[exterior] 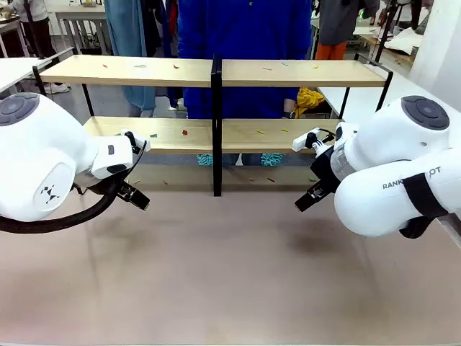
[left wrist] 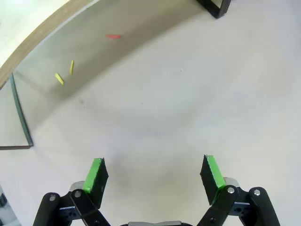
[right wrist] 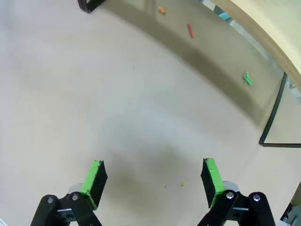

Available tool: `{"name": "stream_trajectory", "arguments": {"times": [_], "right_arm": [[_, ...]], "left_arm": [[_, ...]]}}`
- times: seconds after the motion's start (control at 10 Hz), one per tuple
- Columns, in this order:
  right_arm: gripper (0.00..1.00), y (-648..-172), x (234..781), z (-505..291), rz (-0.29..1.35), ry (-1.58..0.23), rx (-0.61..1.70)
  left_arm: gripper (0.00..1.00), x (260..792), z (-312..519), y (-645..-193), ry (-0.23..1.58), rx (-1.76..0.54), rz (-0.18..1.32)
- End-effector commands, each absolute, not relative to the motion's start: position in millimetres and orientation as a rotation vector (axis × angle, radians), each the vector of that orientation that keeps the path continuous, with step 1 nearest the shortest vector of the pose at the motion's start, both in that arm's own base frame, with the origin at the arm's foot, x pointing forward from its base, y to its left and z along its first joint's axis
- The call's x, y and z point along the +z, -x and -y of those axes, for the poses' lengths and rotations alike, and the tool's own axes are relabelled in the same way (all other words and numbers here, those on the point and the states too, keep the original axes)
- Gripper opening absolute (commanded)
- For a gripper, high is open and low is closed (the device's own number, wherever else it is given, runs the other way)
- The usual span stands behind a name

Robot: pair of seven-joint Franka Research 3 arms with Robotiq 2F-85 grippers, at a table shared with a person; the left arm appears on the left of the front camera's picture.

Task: Clean the shelves.
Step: Pick up the Duster when the human hands it over.

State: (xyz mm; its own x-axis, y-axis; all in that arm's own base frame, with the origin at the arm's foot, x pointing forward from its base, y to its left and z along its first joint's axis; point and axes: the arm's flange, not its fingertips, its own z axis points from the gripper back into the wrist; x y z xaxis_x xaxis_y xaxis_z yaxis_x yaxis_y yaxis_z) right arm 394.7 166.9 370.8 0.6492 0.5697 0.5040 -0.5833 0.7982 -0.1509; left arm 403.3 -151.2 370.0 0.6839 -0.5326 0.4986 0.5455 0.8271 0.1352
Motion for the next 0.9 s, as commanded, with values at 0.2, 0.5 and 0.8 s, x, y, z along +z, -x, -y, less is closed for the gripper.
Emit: {"name": "stream_trajectory", "arguments": {"times": [0.2,0.5,0.8], "right_arm": [[1.0,-394.7,370.8,-167.0,0.564,-0.026,0.655],[1.0,-394.7,370.8,-167.0,0.564,-0.026,0.655],[1.0,-394.7,370.8,-167.0,0.564,-0.026,0.655]], "left_arm": [[1.0,370.1,151.3,-403.3,0.025,-0.604,0.551],[1.0,370.1,151.3,-403.3,0.025,-0.604,0.551],[1.0,370.1,151.3,-403.3,0.025,-0.604,0.551]]}}
